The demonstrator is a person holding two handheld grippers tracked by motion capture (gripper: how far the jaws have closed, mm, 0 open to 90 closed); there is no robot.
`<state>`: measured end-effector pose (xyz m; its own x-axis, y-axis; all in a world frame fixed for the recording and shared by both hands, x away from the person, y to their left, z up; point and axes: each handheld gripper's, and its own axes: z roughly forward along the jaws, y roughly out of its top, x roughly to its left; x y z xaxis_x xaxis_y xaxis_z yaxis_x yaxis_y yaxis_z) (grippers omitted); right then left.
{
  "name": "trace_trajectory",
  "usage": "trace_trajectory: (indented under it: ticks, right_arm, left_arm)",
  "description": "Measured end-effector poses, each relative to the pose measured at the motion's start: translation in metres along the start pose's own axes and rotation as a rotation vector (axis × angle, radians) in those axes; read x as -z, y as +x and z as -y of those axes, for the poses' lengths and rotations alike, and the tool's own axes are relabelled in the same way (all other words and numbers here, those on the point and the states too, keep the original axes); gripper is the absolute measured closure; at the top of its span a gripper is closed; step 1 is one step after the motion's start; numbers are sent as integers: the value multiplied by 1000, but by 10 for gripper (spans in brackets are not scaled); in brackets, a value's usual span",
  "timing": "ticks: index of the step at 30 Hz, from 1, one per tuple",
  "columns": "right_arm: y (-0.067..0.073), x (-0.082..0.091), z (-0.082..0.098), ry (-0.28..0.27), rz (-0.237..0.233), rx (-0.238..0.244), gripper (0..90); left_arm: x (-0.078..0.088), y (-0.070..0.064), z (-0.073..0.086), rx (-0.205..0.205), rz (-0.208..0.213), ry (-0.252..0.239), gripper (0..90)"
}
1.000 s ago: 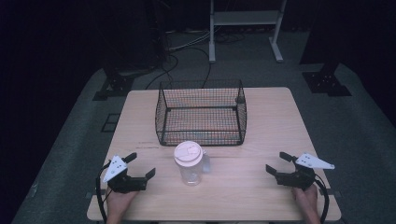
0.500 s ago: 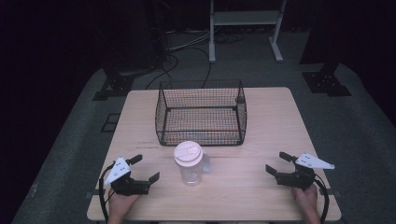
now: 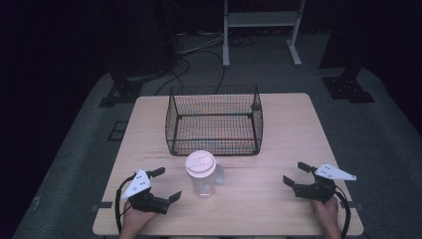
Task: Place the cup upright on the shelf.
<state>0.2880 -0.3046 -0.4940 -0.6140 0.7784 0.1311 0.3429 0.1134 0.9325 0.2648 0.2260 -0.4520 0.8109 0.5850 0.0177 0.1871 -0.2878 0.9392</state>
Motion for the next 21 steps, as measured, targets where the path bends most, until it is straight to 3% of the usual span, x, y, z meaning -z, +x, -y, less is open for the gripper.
trace_trajectory:
  ticks: [12,21]
  right_arm:
    - [0,0,0,0,-2,3,135]
    - [0,0,0,-3,-5,3,134]
  left_arm:
    - [-9,-7,-15,-25,73,42,3]
    - [-16,-9,-27,-42,90,72,0]
